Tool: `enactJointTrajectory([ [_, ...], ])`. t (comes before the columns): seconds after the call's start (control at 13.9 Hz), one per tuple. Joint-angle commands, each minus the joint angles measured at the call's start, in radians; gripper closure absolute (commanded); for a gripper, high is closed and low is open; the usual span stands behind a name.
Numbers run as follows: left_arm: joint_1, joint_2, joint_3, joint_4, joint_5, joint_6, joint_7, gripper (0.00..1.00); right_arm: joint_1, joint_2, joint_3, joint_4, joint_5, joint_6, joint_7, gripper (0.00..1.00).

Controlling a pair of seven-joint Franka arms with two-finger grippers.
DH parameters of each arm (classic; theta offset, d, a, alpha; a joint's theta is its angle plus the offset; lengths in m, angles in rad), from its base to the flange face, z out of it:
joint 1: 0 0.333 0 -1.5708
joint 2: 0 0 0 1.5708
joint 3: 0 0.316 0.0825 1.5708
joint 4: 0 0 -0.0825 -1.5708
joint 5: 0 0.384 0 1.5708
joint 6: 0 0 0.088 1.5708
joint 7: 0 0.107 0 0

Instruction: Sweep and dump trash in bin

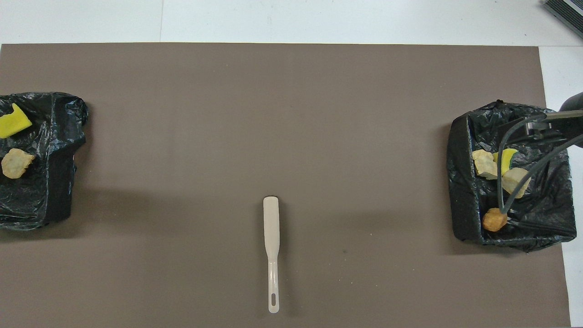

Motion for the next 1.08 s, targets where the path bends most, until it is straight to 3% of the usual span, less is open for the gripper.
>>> enactJointTrajectory([
  [0.0, -0.008, -0.022, 0.003, 0.022, -0.074, 0.009, 0.04, 1.0, -0.013, -0.033, 0.004, -0.047, 0.011, 0.033, 0.01, 0.0],
  [0.29, -0.008, 0.002, 0.004, 0.134, -0.426, -0.044, 0.089, 1.0, -0.013, -0.033, 0.004, -0.047, 0.012, 0.03, 0.005, 0.0],
  [0.72, -0.014, 0.015, 0.0, 0.132, -0.866, -0.052, 0.065, 1.0, -0.016, -0.025, -0.002, -0.035, 0.015, 0.033, 0.006, 0.0],
  [1.01, -0.117, -0.005, -0.002, 0.074, -0.977, -0.074, -0.18, 1.0, -0.013, -0.034, -0.003, -0.043, 0.008, 0.004, 0.019, 0.0],
])
